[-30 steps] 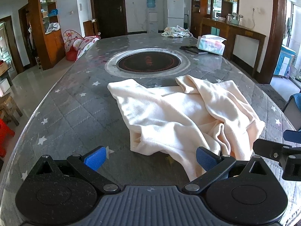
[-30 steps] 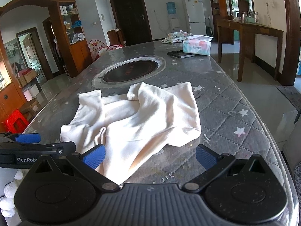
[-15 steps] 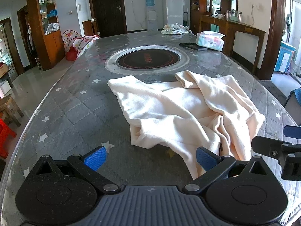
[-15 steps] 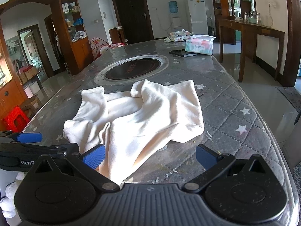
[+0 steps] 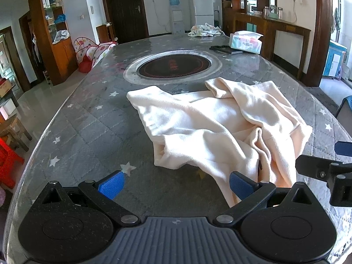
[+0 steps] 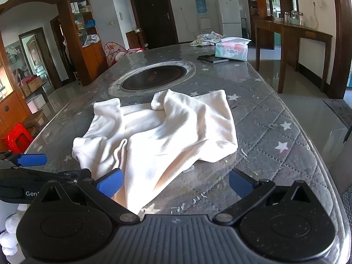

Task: Fold clothes
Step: 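Move both grippers toward the crumpled cream shirt on the table, then close the right gripper on the shirt hem while the left gripper grasps the hem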

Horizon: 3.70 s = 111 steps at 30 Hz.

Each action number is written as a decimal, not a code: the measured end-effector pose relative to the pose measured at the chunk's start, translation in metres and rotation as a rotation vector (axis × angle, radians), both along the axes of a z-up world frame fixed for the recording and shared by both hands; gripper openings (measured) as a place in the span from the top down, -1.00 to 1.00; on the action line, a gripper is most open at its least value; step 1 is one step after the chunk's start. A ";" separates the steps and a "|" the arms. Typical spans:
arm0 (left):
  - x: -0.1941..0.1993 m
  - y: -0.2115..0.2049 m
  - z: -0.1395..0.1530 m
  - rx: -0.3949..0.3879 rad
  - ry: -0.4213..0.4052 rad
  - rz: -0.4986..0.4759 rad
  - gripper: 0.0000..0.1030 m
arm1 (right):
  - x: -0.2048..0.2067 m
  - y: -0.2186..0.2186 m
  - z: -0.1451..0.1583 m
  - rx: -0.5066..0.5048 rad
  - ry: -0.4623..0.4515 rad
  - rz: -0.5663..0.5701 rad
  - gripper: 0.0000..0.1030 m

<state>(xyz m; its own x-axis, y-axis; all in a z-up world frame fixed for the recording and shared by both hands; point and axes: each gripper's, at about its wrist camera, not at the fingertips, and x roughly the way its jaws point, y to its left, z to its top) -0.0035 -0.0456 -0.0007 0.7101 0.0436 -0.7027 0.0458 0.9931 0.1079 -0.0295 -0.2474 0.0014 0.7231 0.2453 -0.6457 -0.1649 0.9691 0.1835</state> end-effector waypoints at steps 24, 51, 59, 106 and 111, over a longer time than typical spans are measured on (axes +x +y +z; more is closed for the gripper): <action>0.001 -0.005 -0.005 0.050 0.017 -0.005 -1.00 | 0.004 0.008 -0.005 -0.020 0.020 0.024 -1.00; 0.024 0.005 0.011 0.047 -0.021 0.024 -1.00 | 0.032 0.014 0.002 -0.032 -0.012 0.068 -1.00; 0.033 0.004 0.015 0.051 -0.029 0.022 -1.00 | 0.040 0.017 0.004 -0.036 -0.017 0.079 -1.00; 0.167 0.013 -0.010 -0.055 0.037 -0.005 -0.68 | 0.191 0.046 -0.027 -0.198 -0.002 0.260 0.29; 0.172 0.019 -0.022 -0.064 0.075 0.011 -0.35 | 0.191 0.037 -0.025 -0.187 -0.019 0.245 0.70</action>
